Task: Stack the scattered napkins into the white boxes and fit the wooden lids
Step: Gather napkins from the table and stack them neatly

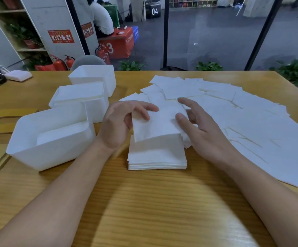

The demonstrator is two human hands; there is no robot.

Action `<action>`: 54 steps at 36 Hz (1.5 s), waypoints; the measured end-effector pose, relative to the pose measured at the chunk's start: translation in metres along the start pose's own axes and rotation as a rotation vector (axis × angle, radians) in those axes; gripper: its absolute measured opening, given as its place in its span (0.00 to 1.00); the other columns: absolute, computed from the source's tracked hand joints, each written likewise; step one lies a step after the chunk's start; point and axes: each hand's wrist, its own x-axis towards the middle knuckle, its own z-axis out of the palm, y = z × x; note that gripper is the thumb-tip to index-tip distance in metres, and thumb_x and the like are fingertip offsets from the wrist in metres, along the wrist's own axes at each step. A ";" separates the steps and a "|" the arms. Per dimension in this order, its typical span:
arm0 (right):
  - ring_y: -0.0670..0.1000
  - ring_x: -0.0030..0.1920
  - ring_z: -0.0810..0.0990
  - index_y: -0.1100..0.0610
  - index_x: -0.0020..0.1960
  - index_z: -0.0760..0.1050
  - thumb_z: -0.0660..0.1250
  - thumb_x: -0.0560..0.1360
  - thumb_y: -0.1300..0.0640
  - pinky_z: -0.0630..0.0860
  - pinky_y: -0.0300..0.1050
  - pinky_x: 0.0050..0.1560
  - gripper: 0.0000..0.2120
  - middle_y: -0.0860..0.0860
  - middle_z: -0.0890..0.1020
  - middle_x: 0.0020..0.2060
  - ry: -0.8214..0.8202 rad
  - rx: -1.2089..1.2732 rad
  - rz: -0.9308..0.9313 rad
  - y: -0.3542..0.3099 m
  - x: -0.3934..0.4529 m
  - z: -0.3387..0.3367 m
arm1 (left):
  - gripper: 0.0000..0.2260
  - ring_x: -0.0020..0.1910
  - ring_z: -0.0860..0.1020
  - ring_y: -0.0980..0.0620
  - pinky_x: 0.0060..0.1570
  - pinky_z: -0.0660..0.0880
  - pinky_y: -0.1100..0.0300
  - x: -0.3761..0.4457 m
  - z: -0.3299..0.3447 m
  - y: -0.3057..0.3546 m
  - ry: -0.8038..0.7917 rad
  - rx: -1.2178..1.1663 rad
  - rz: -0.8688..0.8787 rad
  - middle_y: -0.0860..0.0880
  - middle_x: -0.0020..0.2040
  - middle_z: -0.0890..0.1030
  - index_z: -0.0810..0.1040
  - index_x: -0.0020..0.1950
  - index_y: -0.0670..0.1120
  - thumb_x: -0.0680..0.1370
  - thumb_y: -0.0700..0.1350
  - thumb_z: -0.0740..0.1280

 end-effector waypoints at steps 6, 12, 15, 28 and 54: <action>0.60 0.47 0.85 0.43 0.67 0.79 0.72 0.84 0.54 0.84 0.65 0.51 0.14 0.56 0.87 0.43 0.037 0.156 -0.019 -0.001 0.000 0.002 | 0.07 0.60 0.85 0.45 0.63 0.78 0.44 -0.002 0.005 0.004 0.034 0.213 -0.043 0.45 0.54 0.89 0.87 0.49 0.40 0.82 0.43 0.75; 0.59 0.39 0.81 0.41 0.69 0.76 0.74 0.81 0.56 0.82 0.57 0.47 0.20 0.53 0.83 0.35 -0.022 0.067 -0.034 0.002 -0.002 0.002 | 0.24 0.56 0.86 0.39 0.68 0.78 0.36 0.000 0.001 0.011 -0.077 0.396 -0.216 0.53 0.58 0.89 0.81 0.70 0.59 0.77 0.49 0.82; 0.47 0.33 0.74 0.42 0.69 0.77 0.74 0.79 0.57 0.73 0.40 0.41 0.22 0.48 0.74 0.29 -0.057 -0.052 -0.051 0.003 -0.003 0.000 | 0.23 0.50 0.88 0.48 0.66 0.80 0.40 -0.002 -0.001 0.012 -0.166 0.491 -0.240 0.54 0.56 0.88 0.81 0.69 0.60 0.77 0.47 0.81; 0.44 0.69 0.69 0.40 0.68 0.78 0.72 0.79 0.41 0.64 0.51 0.74 0.18 0.39 0.72 0.65 -0.024 -0.458 -0.171 0.015 -0.001 0.008 | 0.11 0.44 0.79 0.50 0.47 0.78 0.55 0.000 -0.008 0.001 -0.192 0.761 -0.216 0.58 0.50 0.84 0.86 0.58 0.61 0.76 0.57 0.79; 0.53 0.80 0.59 0.49 0.80 0.70 0.38 0.78 0.22 0.52 0.57 0.79 0.46 0.42 0.62 0.84 -0.234 -0.831 -0.113 0.023 0.020 0.023 | 0.06 0.52 0.76 0.76 0.47 0.71 0.76 0.000 0.002 -0.010 -0.129 0.938 -0.156 0.69 0.47 0.79 0.90 0.57 0.57 0.83 0.51 0.73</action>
